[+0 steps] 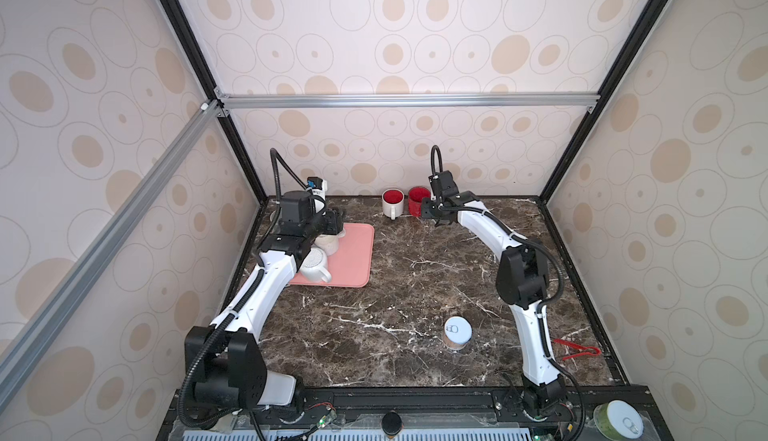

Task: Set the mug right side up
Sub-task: 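Open the right gripper and withdraw it while the left gripper moves over the tray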

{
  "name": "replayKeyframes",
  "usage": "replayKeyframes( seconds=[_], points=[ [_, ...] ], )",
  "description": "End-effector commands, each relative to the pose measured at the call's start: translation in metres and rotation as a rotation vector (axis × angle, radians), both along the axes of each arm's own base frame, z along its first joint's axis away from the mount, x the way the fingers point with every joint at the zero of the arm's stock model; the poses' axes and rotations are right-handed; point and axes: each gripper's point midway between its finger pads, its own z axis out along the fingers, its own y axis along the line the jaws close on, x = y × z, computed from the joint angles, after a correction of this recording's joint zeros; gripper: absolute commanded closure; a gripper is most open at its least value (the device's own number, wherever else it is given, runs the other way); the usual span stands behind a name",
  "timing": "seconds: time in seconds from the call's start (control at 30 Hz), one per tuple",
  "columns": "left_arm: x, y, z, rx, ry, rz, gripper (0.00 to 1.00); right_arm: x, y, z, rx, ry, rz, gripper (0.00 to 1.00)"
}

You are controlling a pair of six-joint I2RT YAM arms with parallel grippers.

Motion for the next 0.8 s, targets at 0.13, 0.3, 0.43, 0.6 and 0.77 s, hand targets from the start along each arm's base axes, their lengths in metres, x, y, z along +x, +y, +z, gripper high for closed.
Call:
replayKeyframes(
  seconds=[0.13, 0.3, 0.43, 0.6, 0.77],
  points=[
    [-0.021, 0.035, 0.016, 0.129, 0.061, 0.120, 0.32, -0.058, -0.010, 0.040, 0.043, -0.062, 0.015, 0.53],
    [-0.037, 0.061, -0.004, 0.095, 0.150, 0.243, 0.24, -0.106, -0.007, 0.030, 0.056, -0.017, 0.063, 0.53],
    [-0.046, 0.055, -0.029, 0.024, 0.217, 0.227, 0.23, -0.140, 0.005, 0.019, 0.072, 0.029, 0.117, 0.53],
    [-0.046, 0.044, -0.055, -0.015, 0.304, 0.178, 0.23, -0.169, 0.022, 0.012, 0.074, 0.034, 0.171, 0.53],
    [-0.049, 0.046, -0.067, -0.006, 0.318, 0.187, 0.25, -0.188, 0.033, 0.007, 0.059, 0.059, 0.219, 0.53]
  ],
)
